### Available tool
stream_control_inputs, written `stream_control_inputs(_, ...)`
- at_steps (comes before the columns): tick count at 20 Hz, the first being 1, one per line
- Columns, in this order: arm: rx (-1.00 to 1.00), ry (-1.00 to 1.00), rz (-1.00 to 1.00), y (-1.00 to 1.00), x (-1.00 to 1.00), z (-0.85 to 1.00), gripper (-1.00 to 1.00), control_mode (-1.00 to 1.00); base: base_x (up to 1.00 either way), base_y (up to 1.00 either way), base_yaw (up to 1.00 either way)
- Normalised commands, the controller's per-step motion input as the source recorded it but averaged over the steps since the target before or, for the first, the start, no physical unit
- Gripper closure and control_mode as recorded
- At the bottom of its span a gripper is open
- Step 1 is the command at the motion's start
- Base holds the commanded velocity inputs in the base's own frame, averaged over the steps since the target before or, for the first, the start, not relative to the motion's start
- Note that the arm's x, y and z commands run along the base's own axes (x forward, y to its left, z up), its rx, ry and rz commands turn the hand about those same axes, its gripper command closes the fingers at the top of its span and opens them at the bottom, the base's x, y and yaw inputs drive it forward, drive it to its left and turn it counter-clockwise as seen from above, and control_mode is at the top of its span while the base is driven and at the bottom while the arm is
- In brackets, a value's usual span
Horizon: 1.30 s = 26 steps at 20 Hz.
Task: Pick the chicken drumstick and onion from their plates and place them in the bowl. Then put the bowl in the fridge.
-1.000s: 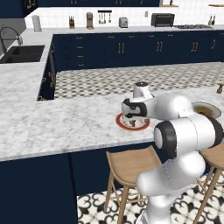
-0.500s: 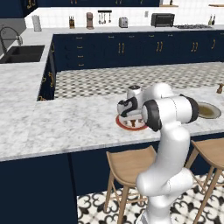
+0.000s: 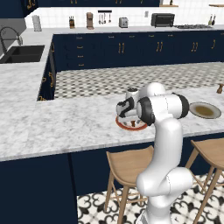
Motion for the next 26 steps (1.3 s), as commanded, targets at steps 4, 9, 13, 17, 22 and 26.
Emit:
stream_control_inputs(4,0.00,0.00,0.00,-0.08,0.02,-0.32,1.00,-1.00,0.00,0.00,0.00)
stream_control_inputs(9,0.03,0.00,0.00,-0.13,0.00,-0.16,1.00,-1.00,0.00,0.00,0.00)
stream_control_inputs(13,0.00,-0.03,0.00,0.00,-0.41,0.10,1.00,-1.00,0.00,0.00,0.00)
stream_control_inputs(17,0.00,-0.16,0.00,-0.04,-0.99,0.62,1.00,-1.00,0.00,0.00,0.00)
stream_control_inputs(22,0.00,-0.14,0.00,-0.08,-1.00,0.76,1.00,-1.00,0.00,0.00,0.00)
stream_control_inputs(26,0.00,-0.03,0.00,0.00,-1.00,0.83,1.00,-1.00,0.00,0.00,0.00)
